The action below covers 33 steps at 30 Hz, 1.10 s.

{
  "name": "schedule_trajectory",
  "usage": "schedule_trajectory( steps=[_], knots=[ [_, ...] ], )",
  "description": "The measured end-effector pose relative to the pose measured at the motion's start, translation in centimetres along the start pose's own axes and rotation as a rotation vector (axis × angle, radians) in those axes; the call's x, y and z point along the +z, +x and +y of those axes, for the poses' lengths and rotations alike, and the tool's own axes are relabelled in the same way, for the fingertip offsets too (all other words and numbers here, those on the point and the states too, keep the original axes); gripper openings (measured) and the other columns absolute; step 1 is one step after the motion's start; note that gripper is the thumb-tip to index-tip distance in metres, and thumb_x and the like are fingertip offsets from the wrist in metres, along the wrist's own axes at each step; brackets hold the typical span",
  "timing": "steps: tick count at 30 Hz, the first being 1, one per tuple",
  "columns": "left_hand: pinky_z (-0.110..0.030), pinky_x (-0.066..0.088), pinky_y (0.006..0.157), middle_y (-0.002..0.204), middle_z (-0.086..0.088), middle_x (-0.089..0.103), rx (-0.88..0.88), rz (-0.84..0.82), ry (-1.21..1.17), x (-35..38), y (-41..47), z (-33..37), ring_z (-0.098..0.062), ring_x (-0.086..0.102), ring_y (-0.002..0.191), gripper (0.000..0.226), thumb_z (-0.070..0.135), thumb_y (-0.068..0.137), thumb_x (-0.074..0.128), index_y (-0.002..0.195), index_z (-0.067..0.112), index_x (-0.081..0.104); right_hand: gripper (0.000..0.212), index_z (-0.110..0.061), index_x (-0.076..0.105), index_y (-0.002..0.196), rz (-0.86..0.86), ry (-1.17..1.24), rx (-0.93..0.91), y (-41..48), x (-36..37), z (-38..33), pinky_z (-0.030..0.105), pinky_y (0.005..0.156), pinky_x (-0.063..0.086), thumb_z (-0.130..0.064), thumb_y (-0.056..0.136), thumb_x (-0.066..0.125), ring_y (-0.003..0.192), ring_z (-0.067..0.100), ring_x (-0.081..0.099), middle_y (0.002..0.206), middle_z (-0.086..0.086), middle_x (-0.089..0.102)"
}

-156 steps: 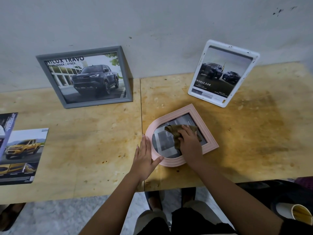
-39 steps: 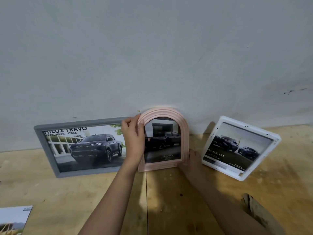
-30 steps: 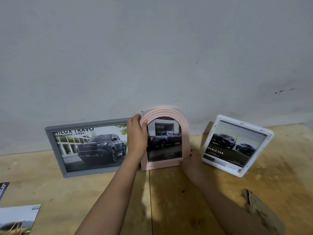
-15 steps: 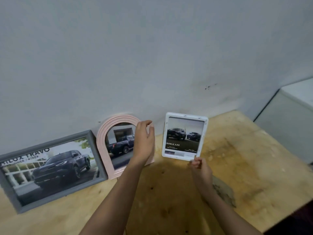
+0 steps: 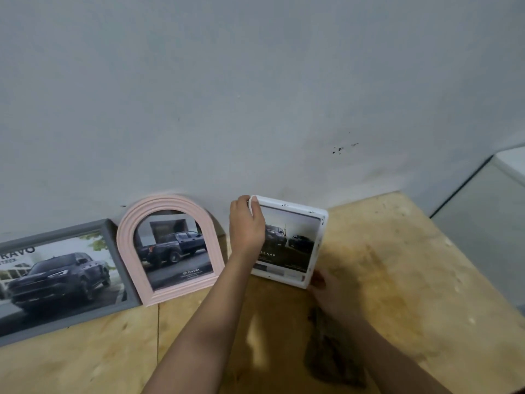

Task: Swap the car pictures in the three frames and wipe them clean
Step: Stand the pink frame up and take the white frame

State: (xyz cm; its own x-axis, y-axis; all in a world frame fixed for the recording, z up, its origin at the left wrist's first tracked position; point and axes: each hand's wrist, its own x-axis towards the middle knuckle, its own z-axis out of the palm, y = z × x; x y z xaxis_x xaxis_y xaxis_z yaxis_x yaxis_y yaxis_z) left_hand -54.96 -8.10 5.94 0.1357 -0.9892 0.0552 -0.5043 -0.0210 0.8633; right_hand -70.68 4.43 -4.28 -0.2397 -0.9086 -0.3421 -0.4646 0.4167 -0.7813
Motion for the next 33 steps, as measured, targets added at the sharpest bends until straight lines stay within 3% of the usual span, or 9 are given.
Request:
schedule_trajectory(
  steps=[2, 5, 11, 14, 18, 20, 22, 27, 33],
  knots=[
    [-0.038, 0.047, 0.089, 0.109, -0.006, 0.053, -0.016, 0.026, -0.006, 0.3, 0.1, 0.3, -0.022, 0.055, 0.098, 0.038, 0.038, 0.099, 0.033, 0.114, 0.01, 0.055, 0.025, -0.024, 0.055, 0.121, -0.026, -0.008, -0.036, 0.5, -0.4, 0.0, 0.006, 0.081, 0.038, -0.023, 0.096, 0.05, 0.103, 0.003, 0.049, 0.111, -0.011, 0.056],
    [-0.031, 0.042, 0.085, 0.109, -0.008, 0.052, -0.024, 0.031, -0.008, 0.5, 0.1, 0.4, -0.021, 0.051, 0.098, 0.038, 0.034, 0.1, 0.034, 0.113, 0.006, 0.056, 0.029, -0.026, 0.052, 0.125, -0.051, -0.118, -0.061, 0.7, -0.3, 0.2, 0.025, 0.096, 0.038, -0.03, 0.097, 0.047, 0.111, 0.009, 0.051, 0.119, -0.008, 0.056],
    [-0.028, 0.037, 0.078, 0.107, -0.01, 0.057, -0.083, -0.018, -0.053, 0.2, -0.3, 0.6, -0.02, 0.053, 0.094, 0.04, 0.037, 0.099, 0.035, 0.11, 0.006, 0.058, 0.028, -0.037, 0.056, 0.117, -0.013, -0.124, -0.064, 0.4, 0.1, 2.2, 0.037, 0.096, 0.048, -0.03, 0.09, 0.057, 0.108, 0.009, 0.058, 0.116, -0.012, 0.063],
    [-0.03, 0.041, 0.082, 0.107, -0.009, 0.058, -0.081, -0.04, -0.109, -1.3, -1.3, 0.3, -0.02, 0.054, 0.095, 0.037, 0.036, 0.099, 0.036, 0.107, 0.008, 0.059, 0.019, -0.034, 0.058, 0.105, 0.098, -0.12, -0.09, -1.0, 0.6, 2.3, 0.029, 0.083, 0.052, -0.024, 0.09, 0.058, 0.097, 0.008, 0.059, 0.103, -0.012, 0.063],
    [-0.031, 0.041, 0.085, 0.104, -0.007, 0.059, -0.025, -0.062, -0.161, -4.7, -3.3, -0.8, -0.02, 0.054, 0.095, 0.03, 0.031, 0.098, 0.039, 0.104, 0.01, 0.06, 0.011, -0.013, 0.057, 0.096, 0.22, -0.2, -0.18, -3.7, 1.7, 1.5, 0.025, 0.069, 0.048, -0.005, 0.09, 0.052, 0.085, 0.021, 0.058, 0.091, 0.003, 0.059],
    [-0.034, 0.044, 0.084, 0.099, -0.005, 0.061, -0.03, -0.084, -0.23, -7.0, -4.5, -2.0, -0.022, 0.057, 0.094, 0.024, 0.027, 0.097, 0.042, 0.102, 0.012, 0.06, 0.015, -0.015, 0.055, 0.092, 0.28, -0.196, -0.285, -6.0, 2.7, 1.2, 0.013, 0.065, 0.041, -0.001, 0.089, 0.052, 0.078, 0.014, 0.056, 0.083, -0.004, 0.054],
    [-0.033, 0.046, 0.085, 0.099, -0.003, 0.062, -0.064, -0.105, -0.303, -9.3, -5.9, -3.8, -0.02, 0.058, 0.094, 0.021, 0.025, 0.097, 0.044, 0.106, 0.014, 0.06, 0.016, -0.016, 0.06, 0.099, 0.311, -0.155, -0.372, -8.4, 4.3, 1.4, 0.005, 0.066, 0.039, -0.006, 0.088, 0.054, 0.076, 0.002, 0.054, 0.086, -0.013, 0.055],
    [-0.035, 0.051, 0.088, 0.104, -0.004, 0.065, -0.09, -0.146, -0.285, -14.0, -8.8, -9.9, -0.016, 0.06, 0.096, 0.024, 0.022, 0.096, 0.046, 0.11, 0.013, 0.064, 0.022, -0.006, 0.061, 0.107, 0.337, -0.157, -0.464, -13.1, 9.0, 2.3, -0.001, 0.07, 0.039, -0.01, 0.086, 0.054, 0.083, 0.012, 0.061, 0.097, -0.005, 0.059],
    [-0.026, 0.043, 0.086, 0.108, 0.003, 0.062, -0.148, -0.133, -0.183, -17.6, -11.2, -15.0, -0.013, 0.055, 0.101, 0.028, 0.025, 0.097, 0.044, 0.115, 0.014, 0.063, 0.023, -0.002, 0.061, 0.109, 0.275, -0.278, -0.405, -16.7, 14.1, 3.7, 0.025, 0.082, 0.043, -0.002, 0.088, 0.052, 0.1, 0.025, 0.057, 0.109, 0.011, 0.059]
  ],
)
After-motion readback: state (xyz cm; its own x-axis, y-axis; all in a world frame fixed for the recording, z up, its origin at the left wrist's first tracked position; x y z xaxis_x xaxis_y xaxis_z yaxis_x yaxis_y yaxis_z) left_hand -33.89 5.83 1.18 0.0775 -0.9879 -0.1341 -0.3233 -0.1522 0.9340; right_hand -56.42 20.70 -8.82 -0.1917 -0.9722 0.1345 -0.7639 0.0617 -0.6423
